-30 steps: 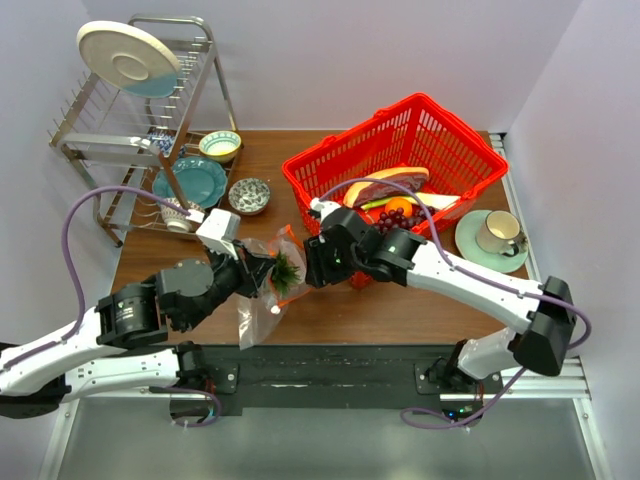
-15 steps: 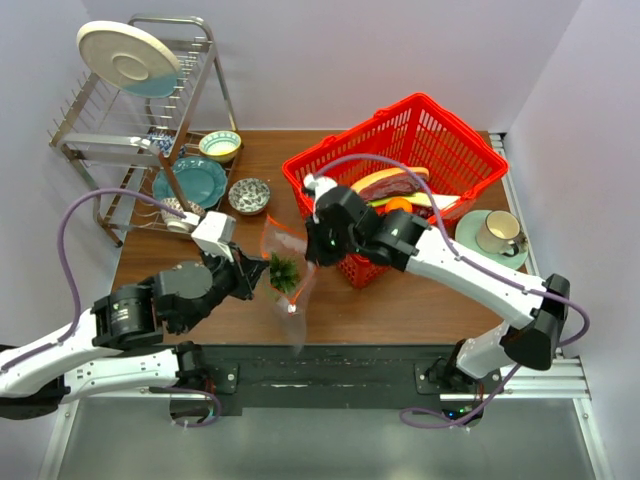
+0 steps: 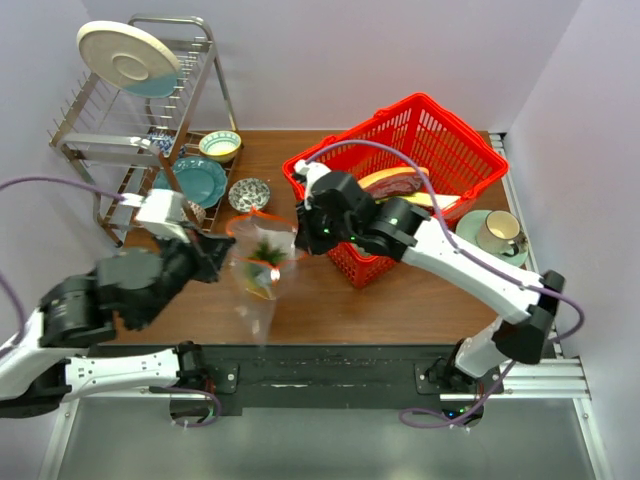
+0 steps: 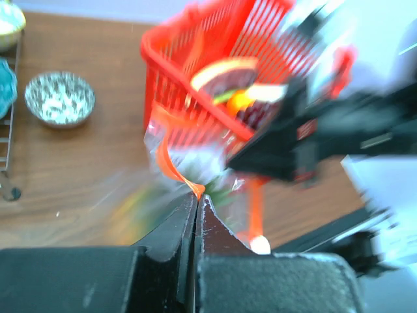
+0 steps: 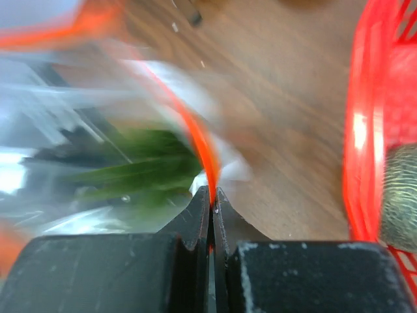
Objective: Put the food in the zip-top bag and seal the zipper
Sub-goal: Adjust the zipper food storage bag at the center of the board.
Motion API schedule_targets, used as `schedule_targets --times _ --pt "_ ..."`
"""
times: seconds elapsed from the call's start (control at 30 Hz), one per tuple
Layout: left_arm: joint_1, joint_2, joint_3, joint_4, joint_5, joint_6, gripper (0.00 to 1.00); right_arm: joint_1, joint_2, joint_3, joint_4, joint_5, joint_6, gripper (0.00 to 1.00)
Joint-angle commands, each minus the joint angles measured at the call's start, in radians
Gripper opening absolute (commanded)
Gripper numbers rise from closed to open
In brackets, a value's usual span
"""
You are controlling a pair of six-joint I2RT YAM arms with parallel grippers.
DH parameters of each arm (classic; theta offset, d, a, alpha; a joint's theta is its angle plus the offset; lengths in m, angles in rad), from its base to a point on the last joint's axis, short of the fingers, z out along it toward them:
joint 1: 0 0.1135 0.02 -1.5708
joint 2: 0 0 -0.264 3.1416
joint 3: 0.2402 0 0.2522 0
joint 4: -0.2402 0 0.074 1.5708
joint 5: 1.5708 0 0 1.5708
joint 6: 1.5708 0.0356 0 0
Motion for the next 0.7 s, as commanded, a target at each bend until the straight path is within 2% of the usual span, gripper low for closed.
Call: schedule_targets --times 0.0,0.1,0.13,0.43,0.67 --pt "0.001 -0.056 -0.073 -0.028 -0.043 -0.005 0.0 -0.002 0.025 0.087 0.005 -0.033 -0.017 0.0" --pt "0.001 -0.105 -0.24 0.076 0.032 -0.051 0.0 -0.002 0.008 0.125 0.021 -0.034 -0.019 0.0" --pt "0.001 -0.11 -0.255 0.089 0.049 -0.059 0.0 -0.002 0.001 0.113 0.029 -0.037 -0.019 0.0" --pt "0.001 -0.096 -0.128 -0.129 -0.07 -0.088 0.0 -0.002 0.028 0.02 0.104 -0.134 0.029 0.0" --pt "0.001 -0.108 -0.17 -0.105 -0.097 -0.09 0.0 -0.002 0.056 0.004 0.121 -0.141 0.026 0.01"
